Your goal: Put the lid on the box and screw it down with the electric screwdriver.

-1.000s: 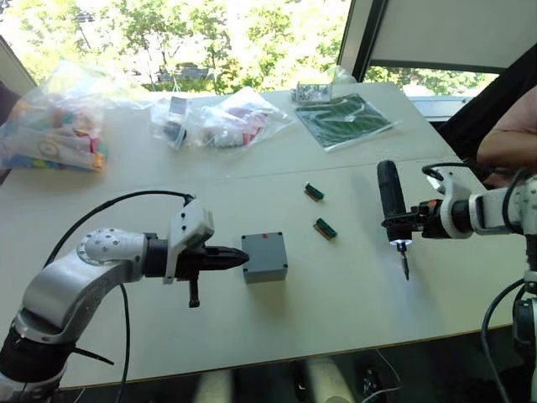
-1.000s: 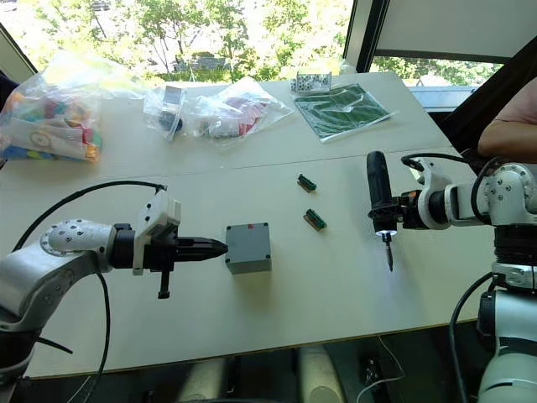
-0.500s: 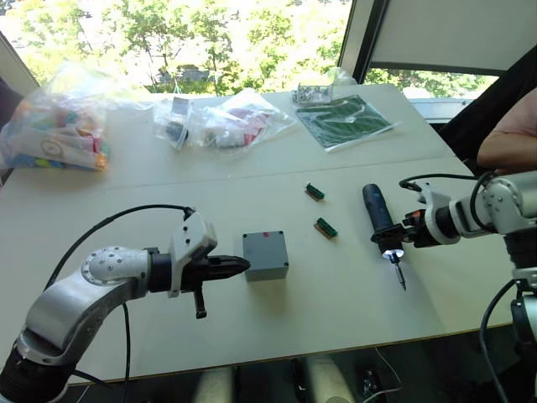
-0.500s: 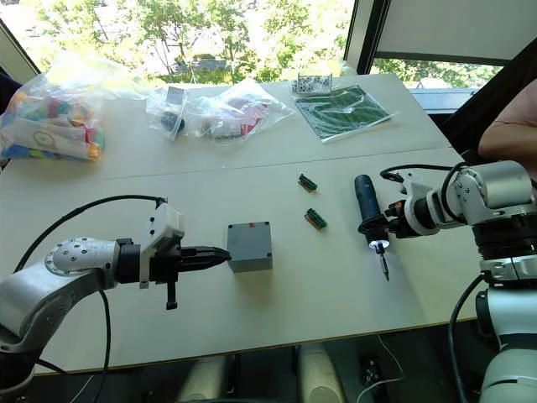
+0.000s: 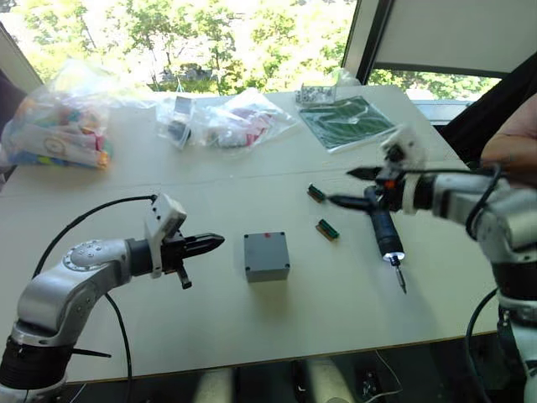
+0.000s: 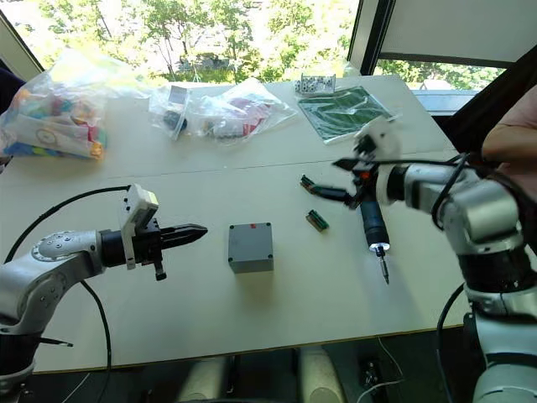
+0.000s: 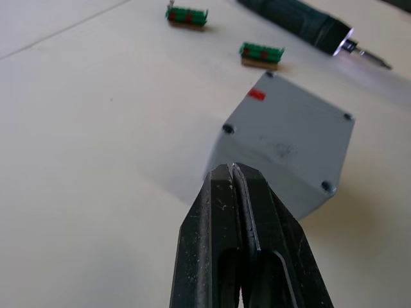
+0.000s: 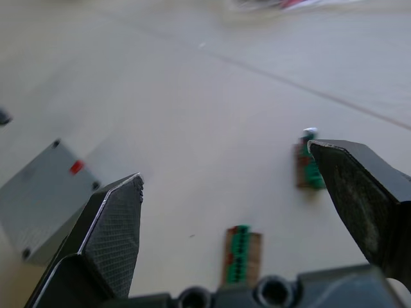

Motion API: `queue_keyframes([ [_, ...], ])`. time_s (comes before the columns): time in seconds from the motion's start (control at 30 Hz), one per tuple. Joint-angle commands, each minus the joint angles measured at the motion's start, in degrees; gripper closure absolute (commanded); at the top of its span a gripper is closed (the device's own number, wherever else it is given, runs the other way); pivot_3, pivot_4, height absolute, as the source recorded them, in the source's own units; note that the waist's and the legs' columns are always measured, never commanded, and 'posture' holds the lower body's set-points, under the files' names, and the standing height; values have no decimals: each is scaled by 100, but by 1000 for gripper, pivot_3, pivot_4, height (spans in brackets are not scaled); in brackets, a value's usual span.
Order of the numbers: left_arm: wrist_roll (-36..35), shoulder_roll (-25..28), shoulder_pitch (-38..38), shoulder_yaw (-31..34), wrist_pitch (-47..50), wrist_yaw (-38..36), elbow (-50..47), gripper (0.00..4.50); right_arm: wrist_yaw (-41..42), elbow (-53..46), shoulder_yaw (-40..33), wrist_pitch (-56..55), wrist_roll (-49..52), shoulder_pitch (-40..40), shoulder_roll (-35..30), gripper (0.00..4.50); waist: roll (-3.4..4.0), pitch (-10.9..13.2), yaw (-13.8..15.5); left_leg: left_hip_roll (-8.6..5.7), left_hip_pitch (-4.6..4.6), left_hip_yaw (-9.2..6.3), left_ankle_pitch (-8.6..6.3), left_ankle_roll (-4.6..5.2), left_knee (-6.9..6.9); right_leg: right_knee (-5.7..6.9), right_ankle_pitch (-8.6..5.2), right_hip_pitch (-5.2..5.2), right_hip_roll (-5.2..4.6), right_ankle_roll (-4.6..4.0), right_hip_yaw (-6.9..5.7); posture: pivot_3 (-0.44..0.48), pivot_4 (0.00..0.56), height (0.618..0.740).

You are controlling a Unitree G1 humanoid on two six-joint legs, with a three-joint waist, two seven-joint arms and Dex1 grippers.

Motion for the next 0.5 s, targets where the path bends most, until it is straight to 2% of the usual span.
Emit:
queue_keyframes([
  [0.03,549,136,28,-507,-430,-164,20,4500,360,-1040,139,-181,86,554,-203,56,2,1,46,-4,-1,5,0,0,-1,-3,0,-1,-6,0,2,0,150,740],
  [0.17,987,-20,-303,-1012,-622,-162,349,4500,296,-1180,626,-253,-320,897,-136,56,-2,2,64,-6,6,15,1,-3,25,-9,-4,14,-11,-31,4,0,150,740],
  [0.5,1518,-593,-1184,-1831,-1023,-513,964,4500,-179,-1183,1320,-26,-818,813,580,56,-8,-2,68,4,20,10,16,-28,31,13,-2,23,2,-25,2,0,150,740],
])
